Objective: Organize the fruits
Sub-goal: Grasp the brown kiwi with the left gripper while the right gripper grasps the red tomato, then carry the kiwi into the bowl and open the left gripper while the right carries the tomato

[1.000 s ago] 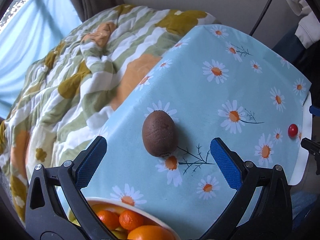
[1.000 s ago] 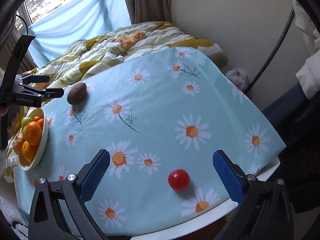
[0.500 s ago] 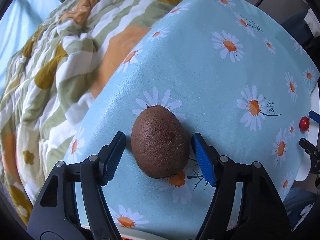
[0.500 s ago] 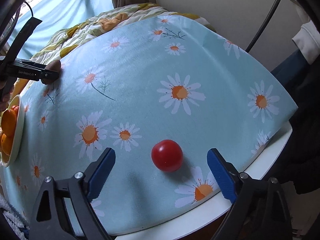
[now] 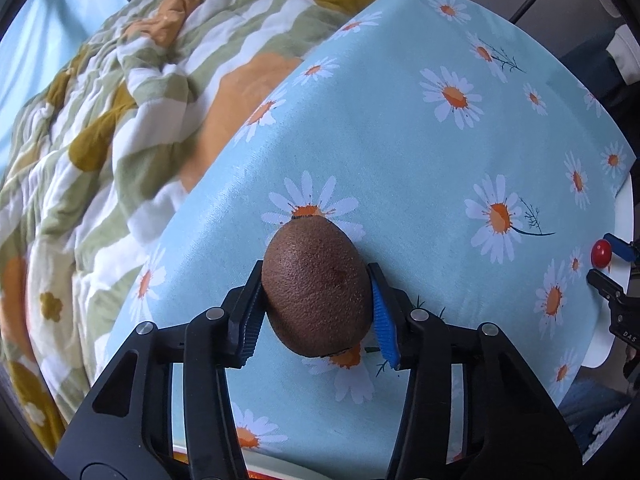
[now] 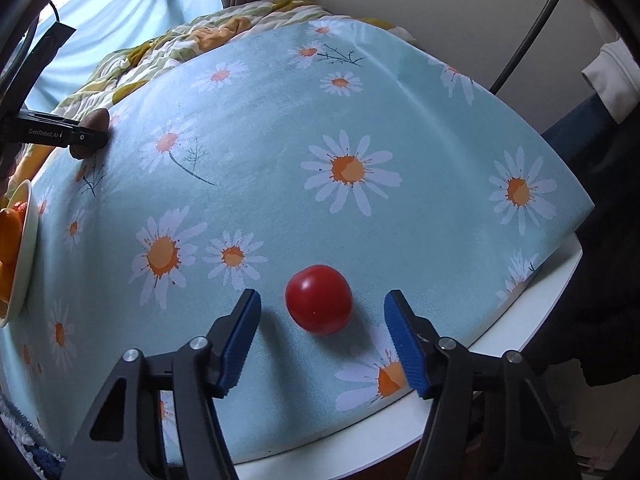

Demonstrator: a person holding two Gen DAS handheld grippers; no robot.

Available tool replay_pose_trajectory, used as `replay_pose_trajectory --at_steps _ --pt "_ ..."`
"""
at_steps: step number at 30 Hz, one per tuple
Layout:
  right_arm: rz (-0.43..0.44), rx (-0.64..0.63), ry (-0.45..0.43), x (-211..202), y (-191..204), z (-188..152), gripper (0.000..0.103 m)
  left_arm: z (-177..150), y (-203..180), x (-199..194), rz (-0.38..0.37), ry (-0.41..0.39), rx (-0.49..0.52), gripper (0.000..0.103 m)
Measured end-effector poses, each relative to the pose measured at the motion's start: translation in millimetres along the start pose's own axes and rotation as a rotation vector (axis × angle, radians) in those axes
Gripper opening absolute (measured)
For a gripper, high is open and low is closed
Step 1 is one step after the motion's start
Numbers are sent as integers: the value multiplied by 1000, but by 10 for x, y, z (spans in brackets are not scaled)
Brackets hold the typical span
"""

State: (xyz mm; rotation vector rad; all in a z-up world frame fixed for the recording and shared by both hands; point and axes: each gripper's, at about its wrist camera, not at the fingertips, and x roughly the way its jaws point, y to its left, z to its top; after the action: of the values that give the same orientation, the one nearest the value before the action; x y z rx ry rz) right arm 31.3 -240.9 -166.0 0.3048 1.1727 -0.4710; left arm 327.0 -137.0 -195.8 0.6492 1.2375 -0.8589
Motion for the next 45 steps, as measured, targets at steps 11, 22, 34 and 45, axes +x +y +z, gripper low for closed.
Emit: replay_pose_trajectory --at_steps 11,22,34,45 --pt "14 -16 -7 3 8 34 29 -79 -88 -77 16 -13 13 52" --pt "52 -56 -52 -153 10 138 29 -123 -160 -445 20 -84 -38 52" --pt "160 -224 -113 -458 158 410 29 -332 -233 -1028 54 -172 -192 52" --pt "316 -437 -164 -604 478 697 29 -875 -118 -1524 128 -246 -439 52"
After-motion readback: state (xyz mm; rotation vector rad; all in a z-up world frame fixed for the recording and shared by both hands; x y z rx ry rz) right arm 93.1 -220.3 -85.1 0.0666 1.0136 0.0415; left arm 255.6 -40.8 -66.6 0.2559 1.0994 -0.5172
